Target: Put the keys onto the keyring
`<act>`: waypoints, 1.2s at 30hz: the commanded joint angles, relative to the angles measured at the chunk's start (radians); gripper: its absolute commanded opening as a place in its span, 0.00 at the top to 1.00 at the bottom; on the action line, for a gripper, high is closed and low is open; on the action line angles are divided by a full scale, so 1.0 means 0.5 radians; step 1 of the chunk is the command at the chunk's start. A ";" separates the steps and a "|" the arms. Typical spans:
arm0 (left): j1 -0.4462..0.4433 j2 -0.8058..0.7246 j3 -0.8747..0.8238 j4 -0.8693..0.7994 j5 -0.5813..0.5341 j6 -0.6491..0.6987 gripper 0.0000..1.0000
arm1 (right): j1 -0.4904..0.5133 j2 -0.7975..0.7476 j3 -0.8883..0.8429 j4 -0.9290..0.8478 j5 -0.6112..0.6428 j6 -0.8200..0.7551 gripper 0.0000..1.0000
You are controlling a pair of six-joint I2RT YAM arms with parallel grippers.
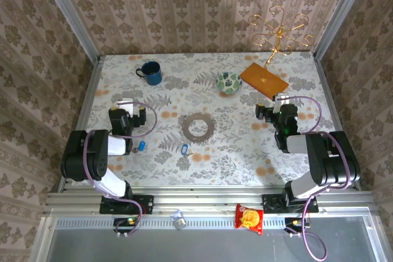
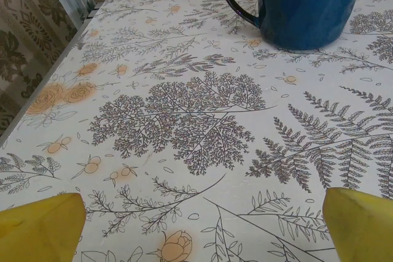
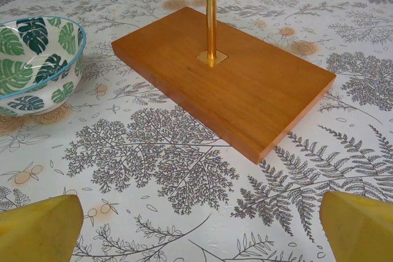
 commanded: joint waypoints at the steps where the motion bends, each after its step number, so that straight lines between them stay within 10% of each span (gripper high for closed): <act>1: 0.021 -0.043 0.042 0.004 0.043 -0.020 0.00 | 0.008 0.015 0.039 0.011 0.049 0.004 0.00; 36: 0.031 -0.071 0.027 0.020 0.169 0.022 0.00 | 0.004 -0.081 0.082 -0.143 -0.029 -0.027 0.06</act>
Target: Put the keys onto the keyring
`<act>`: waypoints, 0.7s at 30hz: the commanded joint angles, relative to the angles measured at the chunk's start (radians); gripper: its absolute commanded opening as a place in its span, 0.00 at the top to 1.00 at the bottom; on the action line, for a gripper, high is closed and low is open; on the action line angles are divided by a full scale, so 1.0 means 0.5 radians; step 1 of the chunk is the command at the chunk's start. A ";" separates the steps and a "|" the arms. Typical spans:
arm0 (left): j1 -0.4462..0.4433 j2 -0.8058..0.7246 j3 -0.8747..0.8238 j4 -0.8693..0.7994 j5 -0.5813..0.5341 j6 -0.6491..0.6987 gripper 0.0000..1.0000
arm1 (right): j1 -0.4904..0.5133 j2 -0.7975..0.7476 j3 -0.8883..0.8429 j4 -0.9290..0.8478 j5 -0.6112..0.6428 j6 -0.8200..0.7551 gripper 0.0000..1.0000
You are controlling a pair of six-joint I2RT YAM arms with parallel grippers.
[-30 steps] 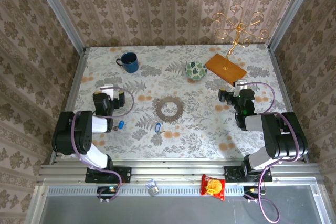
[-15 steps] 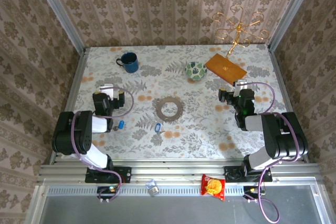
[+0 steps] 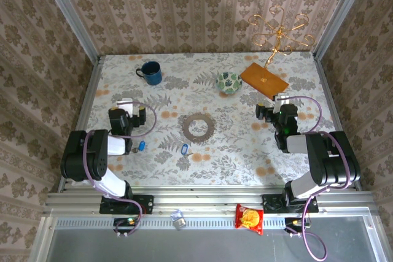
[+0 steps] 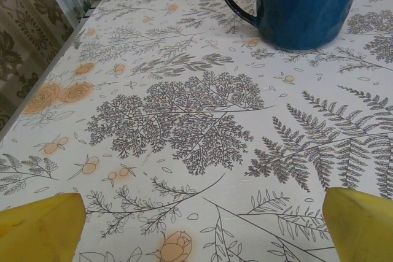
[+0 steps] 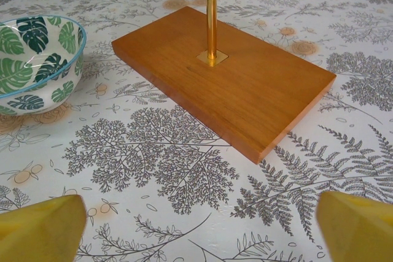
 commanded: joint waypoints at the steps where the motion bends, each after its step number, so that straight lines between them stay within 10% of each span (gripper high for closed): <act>1: 0.006 -0.110 0.009 0.028 0.122 0.030 0.00 | 0.010 -0.151 0.114 -0.260 -0.034 -0.037 0.06; 10: -0.026 -0.818 0.106 -0.617 0.098 -0.124 0.00 | 0.184 -0.669 0.618 -1.511 0.063 0.370 0.06; 21: -0.292 -1.191 0.189 -1.350 0.215 -0.777 0.03 | 0.921 -0.448 1.037 -2.648 -0.017 0.999 0.27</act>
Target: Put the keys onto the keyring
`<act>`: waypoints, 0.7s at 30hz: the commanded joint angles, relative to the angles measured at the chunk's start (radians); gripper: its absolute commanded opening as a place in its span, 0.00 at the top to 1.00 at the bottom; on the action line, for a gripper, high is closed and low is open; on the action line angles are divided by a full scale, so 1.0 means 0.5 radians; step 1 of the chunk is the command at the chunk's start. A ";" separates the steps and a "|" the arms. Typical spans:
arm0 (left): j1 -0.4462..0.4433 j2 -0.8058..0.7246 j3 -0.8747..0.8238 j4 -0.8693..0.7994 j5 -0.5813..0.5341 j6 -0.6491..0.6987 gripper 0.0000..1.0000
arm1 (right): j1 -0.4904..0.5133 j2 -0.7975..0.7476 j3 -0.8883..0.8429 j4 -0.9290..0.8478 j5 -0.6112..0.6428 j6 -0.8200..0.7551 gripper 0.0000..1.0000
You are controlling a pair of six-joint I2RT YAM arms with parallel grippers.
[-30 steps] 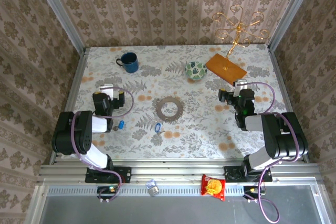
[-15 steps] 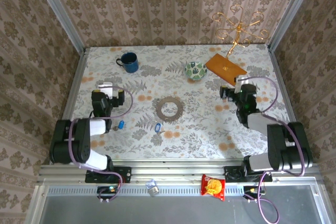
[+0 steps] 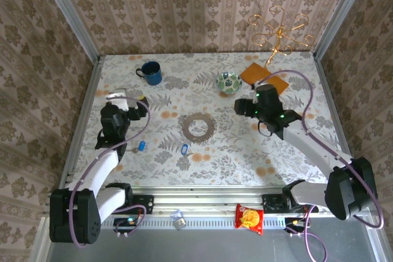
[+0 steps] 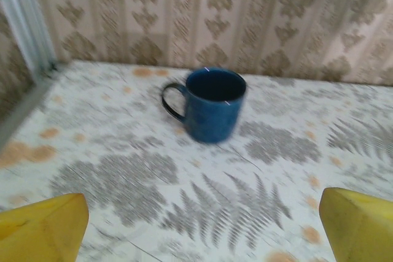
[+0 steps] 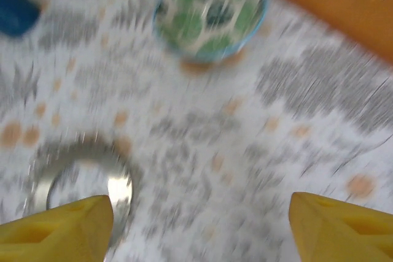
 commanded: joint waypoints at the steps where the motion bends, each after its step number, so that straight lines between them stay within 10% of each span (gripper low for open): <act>1: -0.130 -0.065 0.040 -0.382 0.025 -0.295 0.03 | 0.220 0.081 0.104 -0.495 -0.040 0.278 0.29; 21: -0.452 -0.238 -0.116 -0.927 -0.096 -0.977 0.05 | 0.993 1.039 0.900 -0.828 0.112 0.419 0.67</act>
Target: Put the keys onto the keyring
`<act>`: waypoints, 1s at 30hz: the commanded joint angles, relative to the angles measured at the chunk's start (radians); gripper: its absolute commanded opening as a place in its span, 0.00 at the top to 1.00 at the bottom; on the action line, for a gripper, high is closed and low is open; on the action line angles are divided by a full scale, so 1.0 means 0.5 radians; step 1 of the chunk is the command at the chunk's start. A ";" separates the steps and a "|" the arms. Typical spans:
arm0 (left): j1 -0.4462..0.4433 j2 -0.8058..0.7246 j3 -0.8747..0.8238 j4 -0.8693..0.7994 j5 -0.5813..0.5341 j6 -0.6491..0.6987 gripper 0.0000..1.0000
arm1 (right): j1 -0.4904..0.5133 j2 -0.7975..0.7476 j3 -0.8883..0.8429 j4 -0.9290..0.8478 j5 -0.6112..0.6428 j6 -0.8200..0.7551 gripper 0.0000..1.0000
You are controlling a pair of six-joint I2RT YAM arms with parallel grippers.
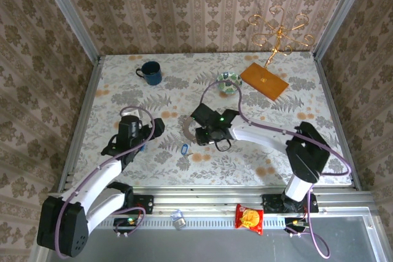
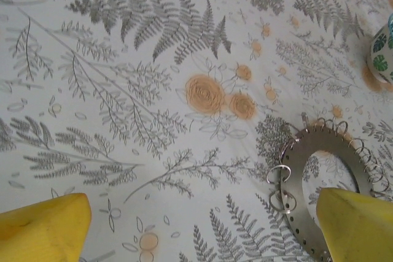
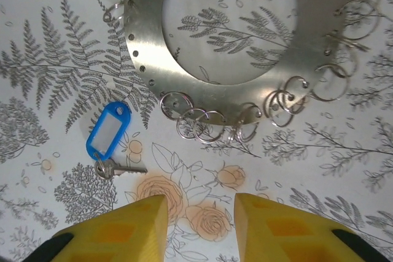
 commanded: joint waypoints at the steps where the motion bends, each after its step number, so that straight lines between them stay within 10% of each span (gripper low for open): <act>1: -0.020 -0.052 -0.030 -0.070 -0.064 -0.105 0.05 | 0.044 0.161 0.182 -0.166 0.092 0.024 0.67; 23: -0.051 -0.071 -0.029 -0.050 -0.155 -0.098 0.07 | 0.154 0.770 0.710 -0.515 0.420 0.038 0.68; 30: -0.052 -0.080 -0.026 -0.083 -0.155 -0.080 0.07 | 0.154 0.768 0.693 -0.537 0.454 0.034 0.84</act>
